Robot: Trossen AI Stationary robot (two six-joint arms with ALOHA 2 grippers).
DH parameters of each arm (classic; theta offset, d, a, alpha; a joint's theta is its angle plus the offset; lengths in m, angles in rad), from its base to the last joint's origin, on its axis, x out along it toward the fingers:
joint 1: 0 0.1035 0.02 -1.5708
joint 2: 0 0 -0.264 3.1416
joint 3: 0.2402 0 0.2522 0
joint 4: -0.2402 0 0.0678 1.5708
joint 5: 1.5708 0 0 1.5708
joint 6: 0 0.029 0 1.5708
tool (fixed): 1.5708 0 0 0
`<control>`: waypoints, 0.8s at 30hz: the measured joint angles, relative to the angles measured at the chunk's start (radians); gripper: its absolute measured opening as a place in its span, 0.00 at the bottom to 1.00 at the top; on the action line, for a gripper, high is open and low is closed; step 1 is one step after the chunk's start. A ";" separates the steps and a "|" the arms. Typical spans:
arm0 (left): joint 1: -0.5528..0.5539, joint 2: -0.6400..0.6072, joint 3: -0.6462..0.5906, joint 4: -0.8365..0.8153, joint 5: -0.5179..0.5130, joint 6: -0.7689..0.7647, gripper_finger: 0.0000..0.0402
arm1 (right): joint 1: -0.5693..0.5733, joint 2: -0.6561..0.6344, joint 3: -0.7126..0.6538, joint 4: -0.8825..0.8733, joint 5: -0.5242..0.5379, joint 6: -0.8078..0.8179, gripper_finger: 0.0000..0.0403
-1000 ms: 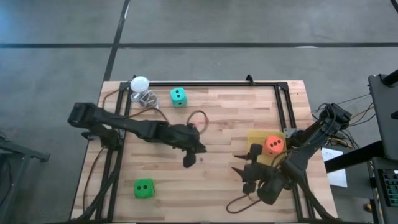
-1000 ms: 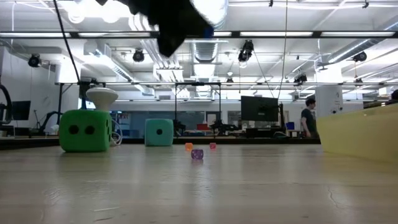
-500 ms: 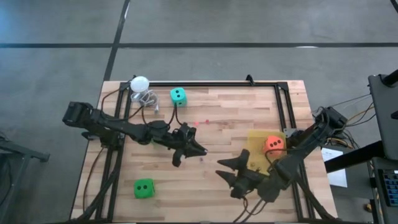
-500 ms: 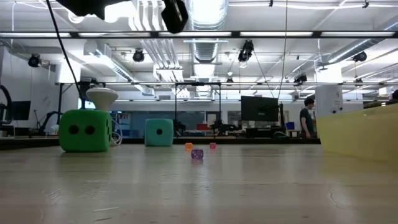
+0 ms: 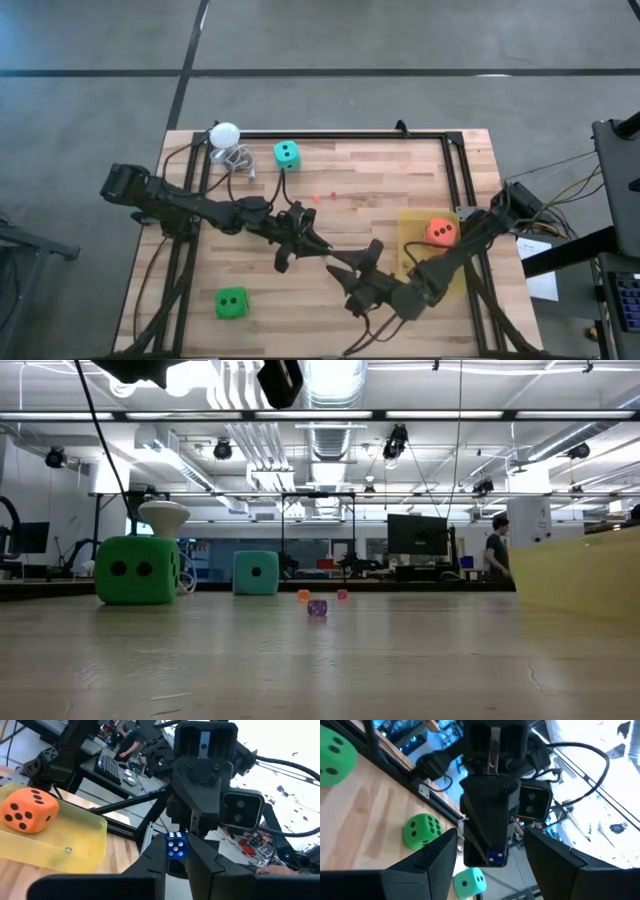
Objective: Pick & Place Dice
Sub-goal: Put the small blue dice into the yellow bin
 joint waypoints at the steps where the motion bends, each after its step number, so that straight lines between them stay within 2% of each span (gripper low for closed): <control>1: -0.001 0.000 0.000 0.000 0.001 0.000 0.11 | -0.006 0.000 0.003 0.002 -0.005 0.005 0.56; 14: -0.006 0.000 0.008 0.007 0.016 0.000 0.11 | -0.050 -0.002 -0.005 0.001 -0.028 0.026 0.55; 18: -0.006 -0.001 0.008 0.012 0.020 0.000 0.11 | -0.056 -0.002 -0.007 0.000 -0.046 0.026 0.49; 24: -0.006 -0.002 0.006 0.013 0.021 0.000 0.11 | -0.057 -0.002 -0.007 0.000 -0.050 0.027 0.35</control>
